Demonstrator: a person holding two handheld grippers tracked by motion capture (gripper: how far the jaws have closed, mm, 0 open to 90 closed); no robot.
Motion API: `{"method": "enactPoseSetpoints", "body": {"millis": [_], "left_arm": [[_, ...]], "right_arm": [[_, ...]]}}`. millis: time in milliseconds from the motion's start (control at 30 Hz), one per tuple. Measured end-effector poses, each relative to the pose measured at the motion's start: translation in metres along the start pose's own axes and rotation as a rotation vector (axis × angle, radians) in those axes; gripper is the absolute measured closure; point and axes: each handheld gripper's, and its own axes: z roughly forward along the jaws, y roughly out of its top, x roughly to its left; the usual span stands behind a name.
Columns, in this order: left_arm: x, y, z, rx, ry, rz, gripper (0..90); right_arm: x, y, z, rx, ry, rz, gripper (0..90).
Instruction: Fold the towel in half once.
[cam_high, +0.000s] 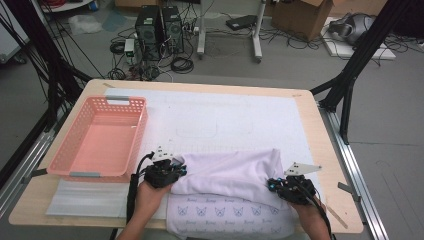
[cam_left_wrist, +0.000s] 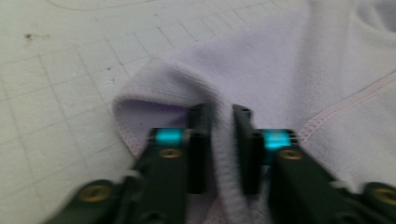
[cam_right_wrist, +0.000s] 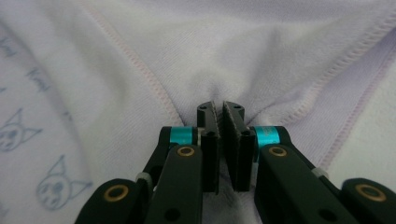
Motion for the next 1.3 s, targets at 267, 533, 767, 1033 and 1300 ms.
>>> {"method": "enactPoseSetpoints", "body": {"millis": [267,533,767,1033,1300], "left_arm": [[0.000,-0.009,-0.029,-0.028,-0.071,-0.012,84.4],[0.004,0.008,-0.023,-0.103,0.005,0.011,46.7],[0.020,0.019,0.001,-0.045,0.072,0.013,42.3],[0.027,0.014,0.008,-0.008,0.107,0.027,63.2],[0.025,0.010,0.006,-0.025,0.065,-0.007,43.9]], "right_arm": [[0.011,-0.022,-0.028,-0.010,0.080,0.011,85.8],[-0.005,-0.011,-0.033,-0.122,-0.003,0.084,61.3],[-0.027,0.018,0.005,-0.055,-0.116,0.055,66.4],[-0.041,0.025,0.022,0.001,-0.216,0.045,84.0],[-0.053,0.018,0.003,-0.108,-0.253,0.165,53.7]]}}
